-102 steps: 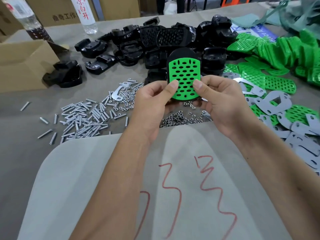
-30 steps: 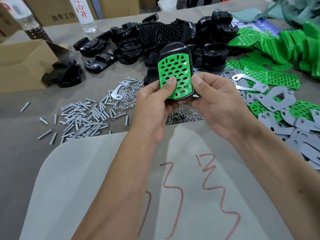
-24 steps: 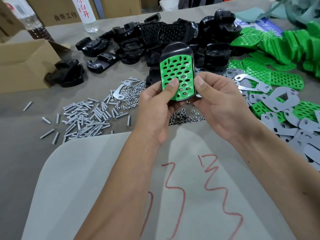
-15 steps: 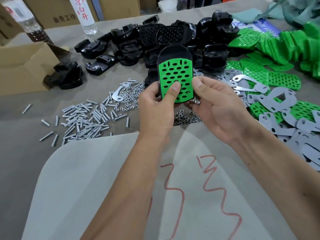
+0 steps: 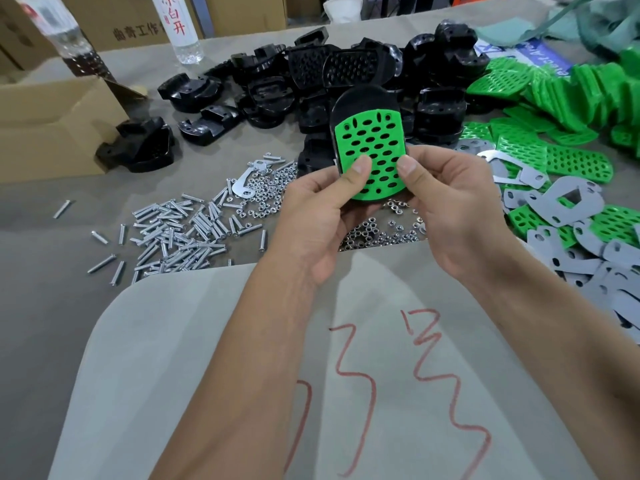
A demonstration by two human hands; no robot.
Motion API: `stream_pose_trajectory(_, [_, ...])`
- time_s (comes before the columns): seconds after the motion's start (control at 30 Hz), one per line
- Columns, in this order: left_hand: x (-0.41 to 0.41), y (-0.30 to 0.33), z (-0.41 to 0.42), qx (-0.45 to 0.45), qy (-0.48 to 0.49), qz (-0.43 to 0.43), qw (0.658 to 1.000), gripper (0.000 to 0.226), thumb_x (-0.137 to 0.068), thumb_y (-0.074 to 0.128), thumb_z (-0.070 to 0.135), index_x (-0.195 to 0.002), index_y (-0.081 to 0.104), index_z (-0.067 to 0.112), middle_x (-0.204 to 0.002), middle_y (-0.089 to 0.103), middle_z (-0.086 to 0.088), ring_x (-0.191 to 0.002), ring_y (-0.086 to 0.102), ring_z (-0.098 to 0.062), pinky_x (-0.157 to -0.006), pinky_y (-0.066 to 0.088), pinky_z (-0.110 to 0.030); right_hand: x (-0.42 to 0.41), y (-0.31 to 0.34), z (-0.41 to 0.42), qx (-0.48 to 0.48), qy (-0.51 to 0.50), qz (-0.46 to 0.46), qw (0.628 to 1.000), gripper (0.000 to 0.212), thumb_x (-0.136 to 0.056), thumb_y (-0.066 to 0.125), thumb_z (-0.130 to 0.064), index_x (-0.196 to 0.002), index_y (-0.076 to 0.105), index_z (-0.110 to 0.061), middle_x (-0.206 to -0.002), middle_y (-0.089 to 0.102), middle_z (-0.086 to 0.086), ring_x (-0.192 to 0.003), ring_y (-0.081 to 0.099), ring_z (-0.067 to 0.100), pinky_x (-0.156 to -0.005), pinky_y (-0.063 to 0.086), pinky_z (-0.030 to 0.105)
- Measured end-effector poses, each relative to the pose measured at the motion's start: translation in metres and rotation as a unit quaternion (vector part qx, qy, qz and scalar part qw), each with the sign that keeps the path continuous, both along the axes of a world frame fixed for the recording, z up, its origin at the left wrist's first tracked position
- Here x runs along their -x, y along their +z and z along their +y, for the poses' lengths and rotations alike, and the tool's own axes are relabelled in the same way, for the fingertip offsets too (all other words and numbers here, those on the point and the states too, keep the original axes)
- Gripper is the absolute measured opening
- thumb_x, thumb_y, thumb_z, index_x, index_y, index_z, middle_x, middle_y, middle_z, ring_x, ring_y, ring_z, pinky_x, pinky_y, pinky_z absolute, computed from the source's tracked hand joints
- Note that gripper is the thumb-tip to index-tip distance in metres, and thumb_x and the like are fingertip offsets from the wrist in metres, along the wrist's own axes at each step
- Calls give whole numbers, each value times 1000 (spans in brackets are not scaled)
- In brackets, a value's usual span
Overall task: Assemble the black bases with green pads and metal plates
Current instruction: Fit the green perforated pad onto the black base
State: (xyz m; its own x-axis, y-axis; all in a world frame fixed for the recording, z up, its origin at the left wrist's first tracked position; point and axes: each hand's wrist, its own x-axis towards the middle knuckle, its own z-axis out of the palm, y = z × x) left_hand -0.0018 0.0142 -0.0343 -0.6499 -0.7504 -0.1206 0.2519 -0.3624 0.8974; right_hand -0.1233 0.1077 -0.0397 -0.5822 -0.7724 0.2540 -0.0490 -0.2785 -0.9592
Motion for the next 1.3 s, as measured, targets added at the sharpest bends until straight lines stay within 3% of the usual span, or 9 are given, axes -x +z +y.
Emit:
stream_pose_trajectory(0.07, [-1, -1, -2, -6, 21, 4, 1000, 25, -98, 68, 16, -112, 70, -4, -108, 78, -16, -99, 76, -32, -85, 64, -40, 1, -2, -1, -4, -21, 6, 1000, 22, -106, 51, -2, -114, 71, 6, -108, 76, 24, -104, 73, 42, -96, 57, 59])
stream_pose_trajectory(0.2, [-2, -2, -5, 39, 49, -8, 998, 17, -103, 61, 13, -93, 73, 7, -95, 80, -9, -83, 77, -22, -70, 64, -36, 2, 0, 1, -2, 23, -25, 999, 22, -103, 55, -2, -118, 68, 8, -116, 72, 29, -112, 67, 50, -104, 50, 65])
stream_pose_trajectory(0.4, [5, 0, 3, 35, 69, -1, 997, 12, -101, 66, 18, -96, 72, 10, -96, 79, -8, -87, 74, -23, -86, 60, -50, 2, 1, 1, -7, 47, -54, 997, 23, -101, 59, -5, -117, 69, 7, -116, 70, 33, -112, 63, 58, -103, 47, 70])
stream_pose_trajectory(0.53, [6, -1, 4, 57, 90, -21, 994, 10, -95, 74, 21, -90, 74, 12, -85, 78, -7, -74, 74, -20, -66, 61, -36, -2, 2, 1, 0, 65, -60, 996, 18, -96, 63, -8, -106, 72, 4, -104, 75, 26, -98, 73, 41, -91, 59, 53])
stream_pose_trajectory(0.63, [8, -1, 6, 50, 115, -13, 992, 14, -95, 74, 21, -87, 73, 10, -81, 77, -7, -70, 73, -19, -64, 61, -37, -5, 4, 1, 2, 89, -58, 994, 19, -97, 63, -10, -104, 70, 6, -100, 74, 21, -94, 71, 33, -87, 58, 44])
stream_pose_trajectory(0.83, [13, -6, 12, 107, 131, 19, 985, 17, -92, 75, 24, -94, 74, 8, -92, 79, -15, -88, 76, -39, -79, 63, -51, -1, 5, 3, 12, 119, -110, 987, 37, -107, 45, -8, -126, 54, 23, -130, 58, 42, -123, 55, 60, -111, 45, 62])
stream_pose_trajectory(1.0, [15, -9, 12, 160, 129, -3, 979, 34, -86, 74, 30, -103, 70, 1, -98, 78, -17, -92, 76, -34, -80, 64, -48, -3, 1, 3, 16, 111, -172, 979, 39, -105, 50, -14, -127, 60, 16, -131, 64, 33, -128, 59, 48, -108, 52, 51])
stream_pose_trajectory(1.13, [12, -9, 7, 154, 81, -4, 985, 24, -88, 75, 22, -105, 71, 6, -97, 79, -10, -90, 78, -27, -73, 63, -36, -2, 1, 4, 16, 110, -191, 975, 40, -106, 50, -15, -129, 60, 15, -133, 64, 32, -132, 57, 47, -113, 48, 50])
stream_pose_trajectory(1.3, [4, -8, 3, 130, 48, -7, 990, 21, -92, 75, 7, -112, 69, 5, -104, 79, -10, -93, 78, -26, -72, 61, -34, 1, 0, 5, -18, 92, -162, 982, 42, -105, 51, -16, -128, 58, 18, -133, 64, 32, -132, 54, 52, -117, 35, 67])
